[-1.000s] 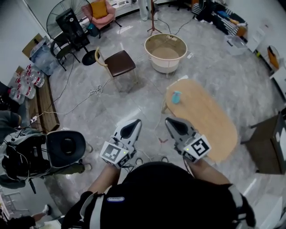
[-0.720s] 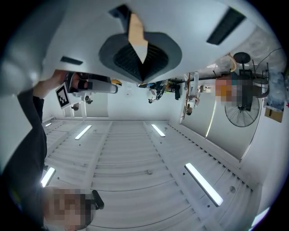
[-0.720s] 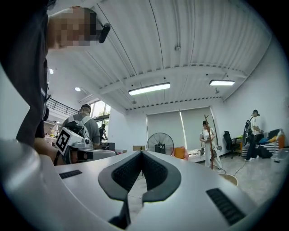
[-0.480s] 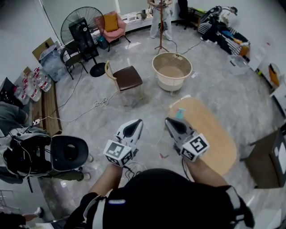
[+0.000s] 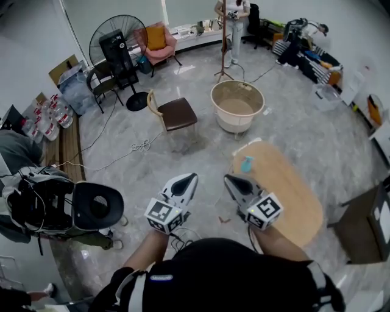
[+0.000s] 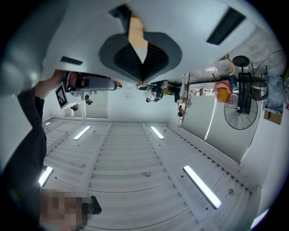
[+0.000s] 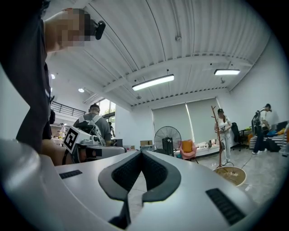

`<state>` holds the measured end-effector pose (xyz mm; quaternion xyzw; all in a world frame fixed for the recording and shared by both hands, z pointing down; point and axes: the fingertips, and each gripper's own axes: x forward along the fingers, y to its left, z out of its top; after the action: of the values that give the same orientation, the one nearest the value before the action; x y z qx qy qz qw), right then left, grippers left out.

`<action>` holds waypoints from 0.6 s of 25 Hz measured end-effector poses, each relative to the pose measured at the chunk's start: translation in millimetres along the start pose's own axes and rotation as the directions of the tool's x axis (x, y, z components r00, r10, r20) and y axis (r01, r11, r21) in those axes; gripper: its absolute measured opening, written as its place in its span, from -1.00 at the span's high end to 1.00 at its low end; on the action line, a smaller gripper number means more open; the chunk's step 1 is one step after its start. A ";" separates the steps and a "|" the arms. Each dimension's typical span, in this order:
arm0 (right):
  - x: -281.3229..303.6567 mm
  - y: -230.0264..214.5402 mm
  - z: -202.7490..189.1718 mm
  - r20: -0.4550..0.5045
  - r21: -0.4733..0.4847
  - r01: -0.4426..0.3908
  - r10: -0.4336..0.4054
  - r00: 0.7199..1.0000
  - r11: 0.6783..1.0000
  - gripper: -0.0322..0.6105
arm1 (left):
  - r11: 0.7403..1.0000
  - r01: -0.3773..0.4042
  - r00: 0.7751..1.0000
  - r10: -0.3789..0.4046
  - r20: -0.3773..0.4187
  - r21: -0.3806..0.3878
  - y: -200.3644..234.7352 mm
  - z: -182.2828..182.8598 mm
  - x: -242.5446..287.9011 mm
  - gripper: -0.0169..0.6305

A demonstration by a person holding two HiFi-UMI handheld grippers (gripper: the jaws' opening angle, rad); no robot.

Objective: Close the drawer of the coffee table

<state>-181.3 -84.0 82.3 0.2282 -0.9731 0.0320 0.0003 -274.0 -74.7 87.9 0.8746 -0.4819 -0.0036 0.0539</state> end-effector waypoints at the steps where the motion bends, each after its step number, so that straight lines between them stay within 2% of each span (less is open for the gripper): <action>1: -2.4 4.0 -1.7 -0.006 -0.008 -0.007 0.007 1.000 1.000 0.87 | 1.000 0.003 1.000 -0.003 -0.001 0.003 -4.4 -1.2 -1.5 0.92; 9: -8.1 19.0 -7.8 -0.004 -0.009 -0.021 0.021 1.000 1.000 0.87 | 1.000 0.009 1.000 -0.009 -0.021 -0.004 -16.8 -9.7 -14.0 0.92; 15: -9.3 24.4 -17.2 -0.025 0.009 -0.021 0.021 0.999 1.000 0.87 | 1.000 0.006 1.000 -0.006 -0.028 0.019 -17.2 -19.2 -19.6 0.92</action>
<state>-184.0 -57.0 97.8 0.2177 -0.9752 0.0393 0.0110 -269.0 -47.3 104.4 0.8765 -0.4784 0.0131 0.0522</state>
